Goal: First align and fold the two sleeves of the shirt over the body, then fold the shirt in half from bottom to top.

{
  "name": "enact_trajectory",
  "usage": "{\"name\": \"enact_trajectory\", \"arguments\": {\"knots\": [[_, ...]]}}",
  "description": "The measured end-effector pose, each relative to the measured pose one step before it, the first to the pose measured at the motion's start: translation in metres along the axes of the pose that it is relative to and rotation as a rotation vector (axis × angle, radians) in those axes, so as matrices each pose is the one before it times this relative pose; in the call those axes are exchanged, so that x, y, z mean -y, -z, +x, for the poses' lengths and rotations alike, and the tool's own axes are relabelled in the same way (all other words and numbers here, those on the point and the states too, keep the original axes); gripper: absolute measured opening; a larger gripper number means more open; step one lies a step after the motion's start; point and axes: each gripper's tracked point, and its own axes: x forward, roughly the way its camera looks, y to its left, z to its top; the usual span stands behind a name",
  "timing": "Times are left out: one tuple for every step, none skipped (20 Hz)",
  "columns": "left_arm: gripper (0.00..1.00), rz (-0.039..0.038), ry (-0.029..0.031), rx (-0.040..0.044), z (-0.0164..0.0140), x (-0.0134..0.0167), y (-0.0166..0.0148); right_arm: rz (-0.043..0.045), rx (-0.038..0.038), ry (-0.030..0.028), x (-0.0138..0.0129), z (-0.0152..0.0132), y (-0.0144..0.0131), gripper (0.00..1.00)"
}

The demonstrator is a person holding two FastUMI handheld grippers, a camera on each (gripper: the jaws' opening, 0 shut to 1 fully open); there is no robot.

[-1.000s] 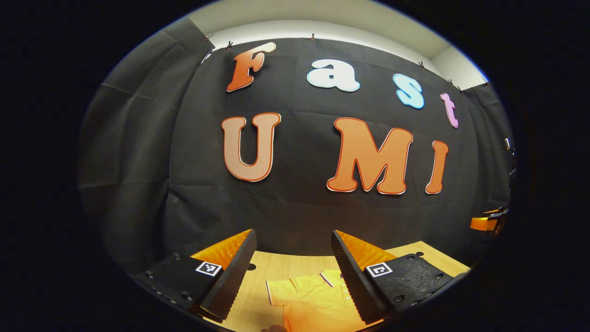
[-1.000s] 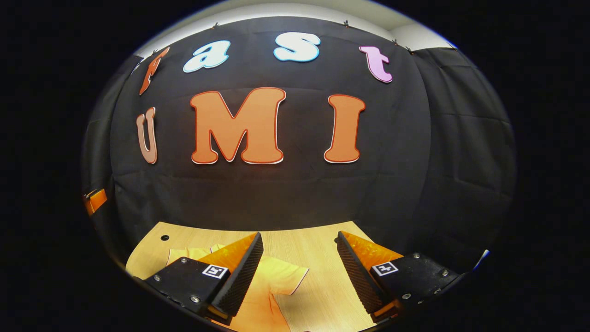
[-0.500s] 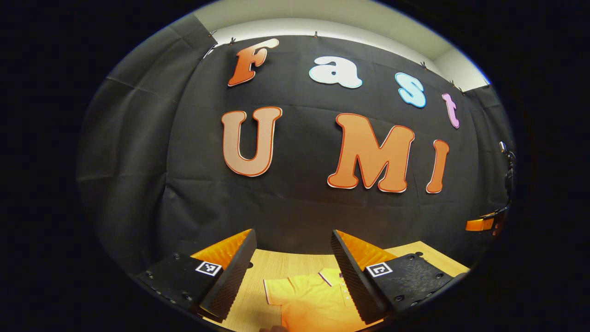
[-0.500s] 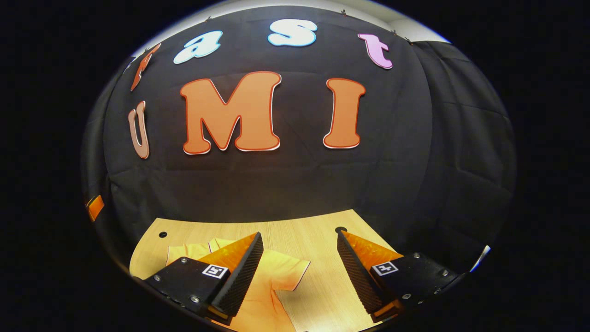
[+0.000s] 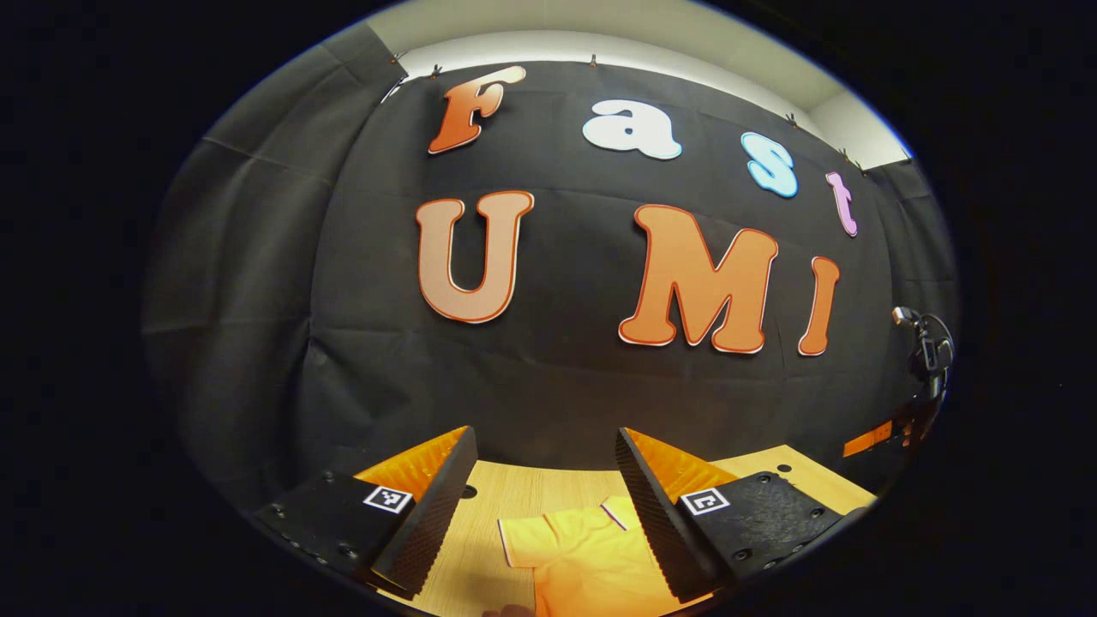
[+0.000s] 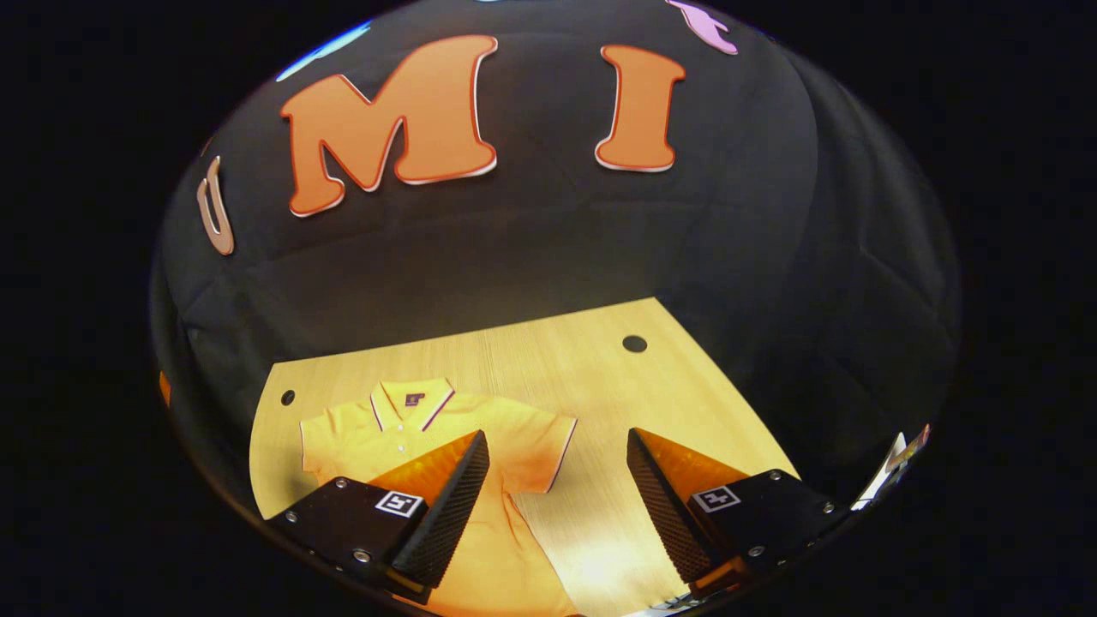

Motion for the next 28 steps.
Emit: {"name": "enact_trajectory", "arguments": {"knots": [[0.98,-0.00329,-0.00273,-0.00844,0.00172,-0.00271,0.00172,0.00191,-0.03493,0.00218,-0.00119,0.01155,0.00528,0.98],[0.98,-0.00352,-0.00412,-0.00718,0.00087,-0.00499,0.00476,-0.00425,-0.03659,0.01940,0.00263,0.01225,0.00558,0.98],[0.98,-0.00201,-0.00976,-0.00676,0.00104,-0.00506,0.00301,-0.00512,-0.03837,0.00179,-0.00154,0.01383,0.00435,0.98],[0.98,-0.00359,-0.00845,-0.00716,0.00156,-0.00487,0.00125,0.00221,-0.05563,0.00385,-0.00097,0.01291,0.00644,0.98],[0.98,-0.00592,-0.00240,-0.00820,0.00191,-0.00197,0.00261,0.00282,-0.04798,-0.00228,-0.00204,0.01373,0.00457,0.98],[0.98,-0.00550,-0.00369,-0.00853,0.00271,-0.00200,0.00237,0.00471,-0.04149,0.00110,-0.00005,0.01409,0.00352,0.99],[0.98,-0.00227,-0.00350,-0.00759,0.00098,-0.00385,0.00456,0.00707,-0.03206,-0.01393,-0.00264,0.01060,0.00283,0.99],[0.98,-0.00143,-0.01071,-0.00649,0.00092,-0.00410,0.00183,0.01404,-0.02755,-0.00562,-0.00359,0.01238,0.00389,0.99],[0.98,0.00021,-0.00967,-0.00813,0.00244,-0.00330,0.00302,0.01096,-0.03002,-0.00293,-0.00374,0.01355,0.00462,0.99],[0.98,-0.00229,-0.00738,-0.00675,0.00274,-0.00308,0.00128,0.00739,-0.02404,0.00569,-0.00039,0.01368,0.00496,0.99],[0.98,-0.00357,-0.00427,-0.00587,0.00091,-0.00184,0.00380,-0.00189,-0.02612,0.01065,0.00055,0.01231,0.00375,0.99],[0.98,-0.00195,-0.00439,-0.00666,0.00272,-0.00145,0.00208,-0.00312,-0.02561,0.00672,-0.00090,0.01184,0.00493,0.99],[0.98,0.00172,-0.00598,-0.00588,0.00265,-0.00227,0.00234,-0.00225,-0.03077,0.00441,0.00040,0.01038,0.00399,0.99],[0.98,0.00385,-0.00726,-0.00573,0.00238,-0.00264,0.00173,0.00412,-0.02914,0.00648,0.00076,0.01191,0.00415,0.99],[0.98,0.00163,-0.00713,-0.00413,0.00081,-0.00366,0.00269,0.00447,-0.01501,0.00990,0.00137,0.00899,-0.00029,0.99],[0.98,-0.00043,-0.00211,-0.00567,0.00186,-0.00156,0.00096,-0.00145,-0.01437,0.01181,0.00316,0.00874,0.00113,0.99],[0.98,0.00355,-0.00208,-0.00751,0.00196,-0.00208,0.00277,0.00233,-0.00969,0.00293,0.00058,0.00716,-0.00114,0.99],[0.98,0.00663,-0.00766,-0.00675,0.00143,-0.00309,0.00176,0.00872,-0.00880,-0.00184,-0.00026,0.00501,-0.00131,0.99],[0.98,0.00377,-0.00790,-0.00470,0.00196,-0.00208,0.00141,0.00815,-0.00497,0.00009,0.00052,0.00488,-0.00175,0.99],[0.98,0.00050,-0.00501,-0.00403,0.00221,-0.00172,0.00059,0.00577,-0.00355,0.00495,0.00131,0.00519,-0.00106,0.99],[0.98,-0.00018,-0.00700,-0.00439,0.00122,-0.00078,0.00328,0.00444,-0.00624,0.00776,0.00254,0.00347,-0.00124,0.99],[0.98,0.00244,-0.00881,-0.00552,0.00098,-0.00353,0.00106,0.00543,-0.00164,0.00754,0.00202,0.00439,-0.00059,0.99],[0.98,0.00271,-0.00837,-0.00353,0.00129,-0.00316,0.00097,0.00380,-0.00378,0.00021,-0.00017,0.00427,-0.00161,0.99],[0.98,0.00303,-0.00833,-0.00216,0.00199,-0.00171,0.00058,0.00632,-0.00365,-0.00058,-0.00114,0.00221,0.00038,0.99],[0.98,0.00391,-0.00742,-0.00280,0.00023,-0.00142,0.00167,0.00292,-0.00600,0.00304,-0.00041,0.00370,0.00026,0.98],[0.98,0.00173,-0.00573,-0.00235,-0.00031,-0.00280,0.00001,-0.00144,-0.00526,-0.00004,-0.00122,0.00257,0.00196,0.98],[0.98,0.00096,-0.00338,-0.00204,-0.00001,-0.00218,0.00039,-0.00490,-0.00395,-0.00103,-0.00136,0.00099,0.00103,0.97],[0.98,-0.00015,-0.00400,-0.00076,0.00002,-0.00141,-0.00086,-0.00407,0.00648,0.00180,-0.00164,0.00053,-0.00045,0.96]]}}
